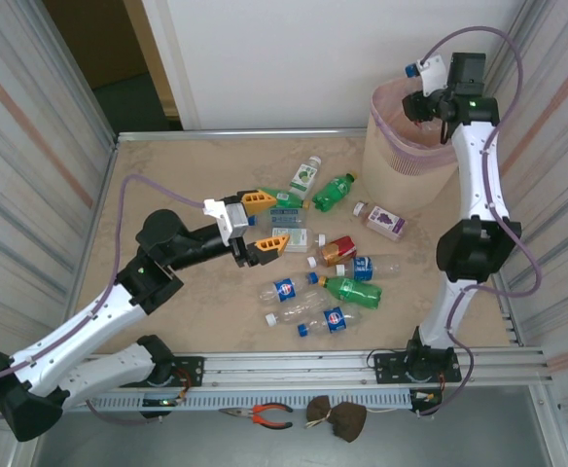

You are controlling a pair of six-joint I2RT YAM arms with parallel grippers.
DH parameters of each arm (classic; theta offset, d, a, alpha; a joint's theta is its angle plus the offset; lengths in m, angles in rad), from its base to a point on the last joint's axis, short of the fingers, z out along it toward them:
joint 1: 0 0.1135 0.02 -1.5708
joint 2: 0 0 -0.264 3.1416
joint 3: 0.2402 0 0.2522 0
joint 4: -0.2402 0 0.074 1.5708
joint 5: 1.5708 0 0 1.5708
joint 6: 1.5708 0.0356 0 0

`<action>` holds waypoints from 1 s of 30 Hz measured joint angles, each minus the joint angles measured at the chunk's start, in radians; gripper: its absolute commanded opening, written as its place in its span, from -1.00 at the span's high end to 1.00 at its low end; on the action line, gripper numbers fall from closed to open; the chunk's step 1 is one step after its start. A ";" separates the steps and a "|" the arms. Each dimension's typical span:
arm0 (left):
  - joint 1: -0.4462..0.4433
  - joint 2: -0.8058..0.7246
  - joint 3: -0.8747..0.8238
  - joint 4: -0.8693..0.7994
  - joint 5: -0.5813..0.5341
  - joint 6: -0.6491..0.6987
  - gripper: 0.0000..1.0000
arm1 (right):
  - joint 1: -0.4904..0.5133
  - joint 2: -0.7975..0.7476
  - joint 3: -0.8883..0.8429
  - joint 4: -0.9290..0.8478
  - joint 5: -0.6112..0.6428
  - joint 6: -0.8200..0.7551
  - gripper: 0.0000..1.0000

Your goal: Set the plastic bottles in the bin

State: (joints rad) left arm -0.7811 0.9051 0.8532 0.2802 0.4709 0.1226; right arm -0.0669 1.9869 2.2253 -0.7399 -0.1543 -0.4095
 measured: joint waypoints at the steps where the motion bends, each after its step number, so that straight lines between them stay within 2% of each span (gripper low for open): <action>1: 0.000 0.000 -0.003 0.000 -0.002 0.000 -0.46 | 0.000 0.029 0.027 -0.026 0.021 -0.014 0.00; 5: 0.000 0.002 -0.014 -0.001 -0.013 0.000 -0.47 | 0.000 0.118 0.090 -0.087 0.095 -0.053 -0.03; 13: 0.000 0.026 -0.015 -0.008 -0.013 0.000 -0.47 | -0.006 0.207 0.099 -0.134 0.185 -0.082 -0.04; 30: 0.000 0.029 -0.018 -0.022 -0.021 0.003 -0.47 | -0.073 0.322 0.053 -0.130 0.230 -0.071 -0.17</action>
State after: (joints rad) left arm -0.7811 0.9340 0.8352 0.2581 0.4503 0.1261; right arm -0.1402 2.3093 2.2787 -0.8696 0.0753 -0.4808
